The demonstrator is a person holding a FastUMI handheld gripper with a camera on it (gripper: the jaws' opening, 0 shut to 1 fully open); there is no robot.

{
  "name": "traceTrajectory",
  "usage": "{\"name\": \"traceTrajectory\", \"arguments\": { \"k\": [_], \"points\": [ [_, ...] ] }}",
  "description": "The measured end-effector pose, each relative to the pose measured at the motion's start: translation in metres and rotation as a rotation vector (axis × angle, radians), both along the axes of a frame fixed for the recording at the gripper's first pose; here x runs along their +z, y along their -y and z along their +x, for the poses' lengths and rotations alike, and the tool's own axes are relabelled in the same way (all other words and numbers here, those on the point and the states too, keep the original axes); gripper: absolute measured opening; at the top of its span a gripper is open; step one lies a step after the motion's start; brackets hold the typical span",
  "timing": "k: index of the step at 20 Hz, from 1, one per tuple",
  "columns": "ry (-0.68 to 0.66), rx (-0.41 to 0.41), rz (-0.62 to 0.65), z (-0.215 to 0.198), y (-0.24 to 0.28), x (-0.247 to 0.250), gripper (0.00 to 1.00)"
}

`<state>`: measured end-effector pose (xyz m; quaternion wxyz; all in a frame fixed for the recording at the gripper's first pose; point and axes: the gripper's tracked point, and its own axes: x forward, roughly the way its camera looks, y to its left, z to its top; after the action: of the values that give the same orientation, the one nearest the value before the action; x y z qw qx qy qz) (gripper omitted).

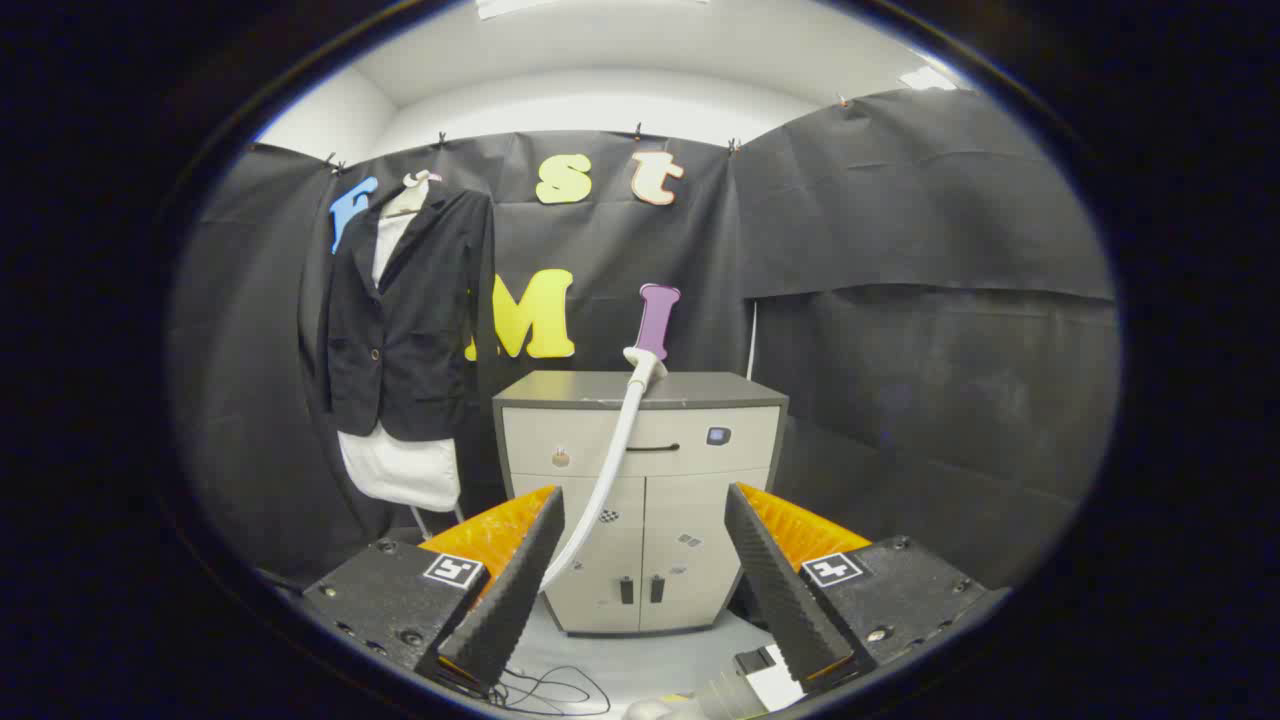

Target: Iron the clothes twice with a garment steamer, once on the left side and once on the right side.

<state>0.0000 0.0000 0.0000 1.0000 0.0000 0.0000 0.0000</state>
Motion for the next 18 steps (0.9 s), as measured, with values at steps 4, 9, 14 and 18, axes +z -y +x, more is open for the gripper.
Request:
{"name": "traceTrajectory", "arguments": {
  "k": [4, 9, 14, 18],
  "points": [
    [-0.002, -0.001, 0.004, 0.004, 0.000, -0.002, 1.00],
    [-0.008, -0.015, 0.008, 0.009, 0.003, -0.005, 1.00],
    [-0.003, -0.016, 0.001, 0.017, 0.007, 0.001, 1.00],
    [-0.002, -0.015, 0.003, 0.030, 0.008, 0.011, 1.00]
  ]
}}
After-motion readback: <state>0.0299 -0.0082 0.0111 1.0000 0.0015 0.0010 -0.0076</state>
